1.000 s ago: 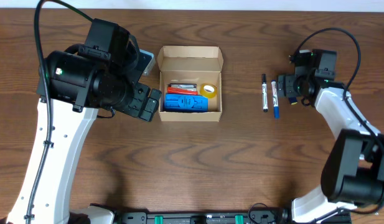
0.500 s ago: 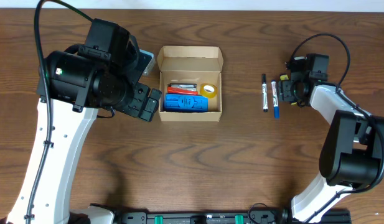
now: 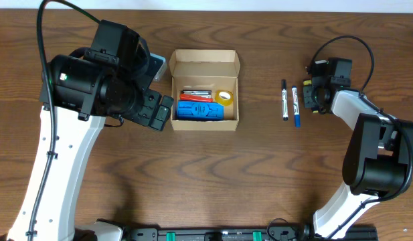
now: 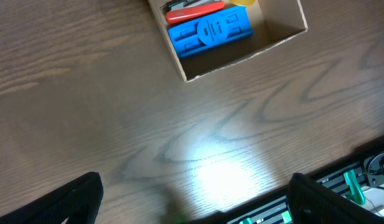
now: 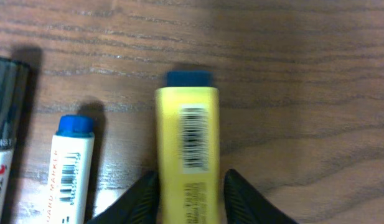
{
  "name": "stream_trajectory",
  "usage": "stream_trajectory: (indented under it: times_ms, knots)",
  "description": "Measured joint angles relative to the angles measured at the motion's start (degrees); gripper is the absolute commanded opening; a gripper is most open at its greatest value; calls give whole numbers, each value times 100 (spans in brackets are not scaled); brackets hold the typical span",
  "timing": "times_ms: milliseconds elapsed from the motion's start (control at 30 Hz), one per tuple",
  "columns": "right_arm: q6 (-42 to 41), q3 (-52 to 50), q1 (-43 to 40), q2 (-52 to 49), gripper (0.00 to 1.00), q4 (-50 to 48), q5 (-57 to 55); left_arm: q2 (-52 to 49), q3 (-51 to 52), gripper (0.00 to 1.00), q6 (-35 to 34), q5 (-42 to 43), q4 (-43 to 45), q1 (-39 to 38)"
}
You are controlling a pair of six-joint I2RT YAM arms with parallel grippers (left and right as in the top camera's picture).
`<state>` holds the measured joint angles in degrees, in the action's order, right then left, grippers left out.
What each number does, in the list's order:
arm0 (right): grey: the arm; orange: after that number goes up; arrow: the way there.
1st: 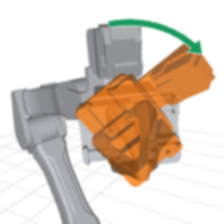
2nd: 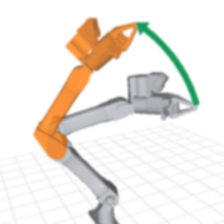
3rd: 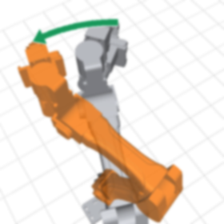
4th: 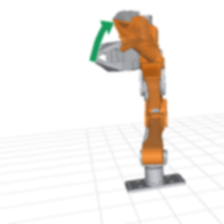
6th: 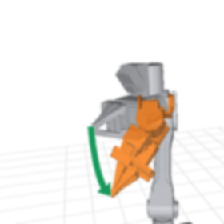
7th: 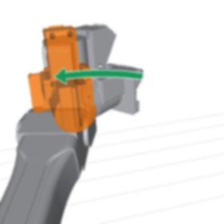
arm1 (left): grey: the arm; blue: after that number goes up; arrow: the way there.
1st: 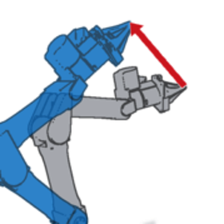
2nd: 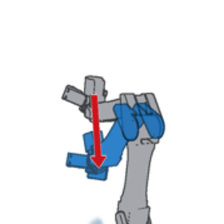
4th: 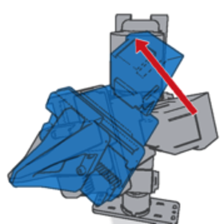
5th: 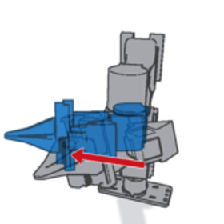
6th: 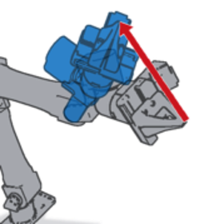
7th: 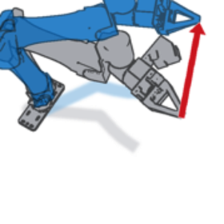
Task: Pack container
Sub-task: 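Reach the right gripper to the yellow highlighter and grasp it, then carry the highlighter into the box and release it, withdraw right gripper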
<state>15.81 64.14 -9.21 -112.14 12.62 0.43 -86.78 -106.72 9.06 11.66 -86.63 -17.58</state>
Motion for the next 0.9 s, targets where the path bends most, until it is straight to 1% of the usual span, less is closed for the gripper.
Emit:
stream_trajectory:
  times_ms: [133, 267, 467, 600, 767, 900]
  knots:
    - [-20, 0, 0, 0, 25, 4, -2, 0, 0, 95, 0, 0, 0, 0]
    - [-72, 15, 0, 0, 19, 15, -4, 0, 0, 95, 0, 0, 0, 0]
    - [-286, 22, 0, 2, 19, 46, -2, 0, 0, 95, 0, 0, 0, 0]
    - [-433, 114, 2, 68, 20, 328, 92, 0, 0, 95, 0, 0, 0, 0]
    - [-511, 542, 79, 516, 20, 876, 433, 0, 0, 95, 0, 0, 0, 0]
    - [-511, 1154, 457, 1180, 17, 1141, 752, 0, 0, 95, 0, 0, 0, 0]
